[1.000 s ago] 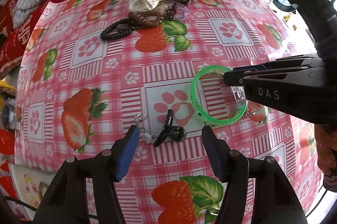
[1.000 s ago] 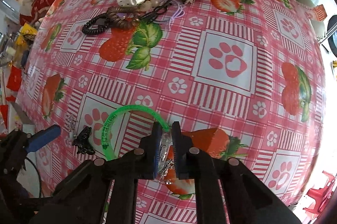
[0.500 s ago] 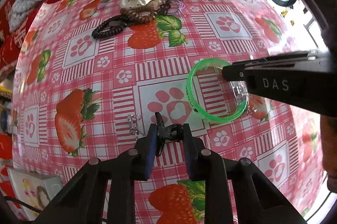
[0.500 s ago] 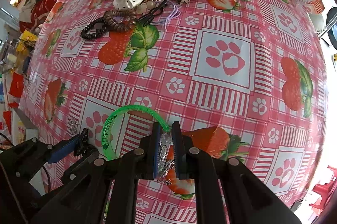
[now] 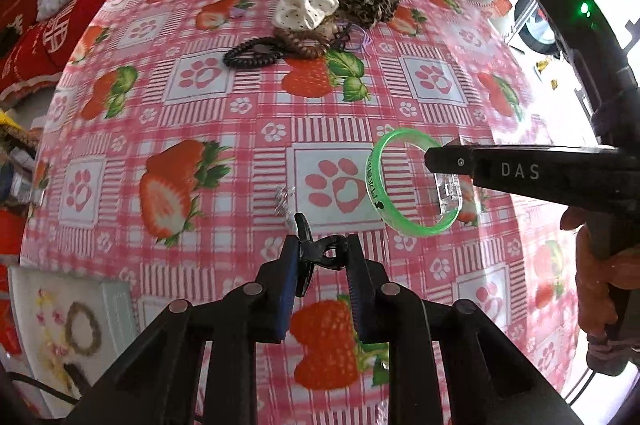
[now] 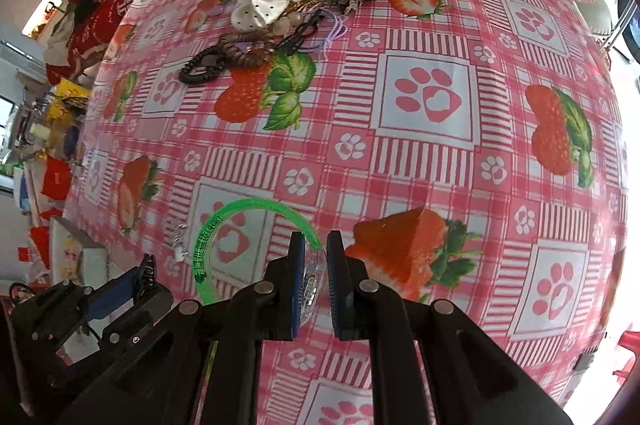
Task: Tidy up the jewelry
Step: 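Carry the bangle and claw clip over the tray and open both grippers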
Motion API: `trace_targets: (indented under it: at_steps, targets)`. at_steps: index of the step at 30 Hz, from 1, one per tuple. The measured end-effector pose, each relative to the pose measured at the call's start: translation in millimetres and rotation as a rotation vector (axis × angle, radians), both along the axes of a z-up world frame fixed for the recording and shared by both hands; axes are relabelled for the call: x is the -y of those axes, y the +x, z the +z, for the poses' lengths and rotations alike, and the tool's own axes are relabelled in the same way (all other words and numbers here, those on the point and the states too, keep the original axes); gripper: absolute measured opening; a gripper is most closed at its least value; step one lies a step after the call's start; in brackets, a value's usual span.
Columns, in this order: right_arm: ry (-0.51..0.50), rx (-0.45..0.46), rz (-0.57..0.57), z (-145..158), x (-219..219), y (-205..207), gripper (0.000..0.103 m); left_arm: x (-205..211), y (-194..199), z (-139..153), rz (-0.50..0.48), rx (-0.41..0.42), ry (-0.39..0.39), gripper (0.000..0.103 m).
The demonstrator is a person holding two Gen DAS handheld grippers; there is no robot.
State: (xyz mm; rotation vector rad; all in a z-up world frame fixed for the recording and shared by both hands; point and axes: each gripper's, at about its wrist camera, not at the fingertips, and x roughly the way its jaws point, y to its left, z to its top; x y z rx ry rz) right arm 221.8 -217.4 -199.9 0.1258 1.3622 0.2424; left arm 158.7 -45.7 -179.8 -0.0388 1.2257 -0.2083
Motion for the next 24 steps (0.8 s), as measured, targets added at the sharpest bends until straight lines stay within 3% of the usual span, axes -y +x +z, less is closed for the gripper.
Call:
trace_targets:
  at_steps: [14, 24]
  targets:
    - [0.042, -0.025, 0.047, 24, -41, -45, 0.012, -68, -73, 31, 0.130, 0.007, 0.015, 0.029]
    - [0.068, -0.029, 0.175, 45, -116, -79, 0.012, -145, -140, 40, 0.301, -0.008, 0.038, 0.029]
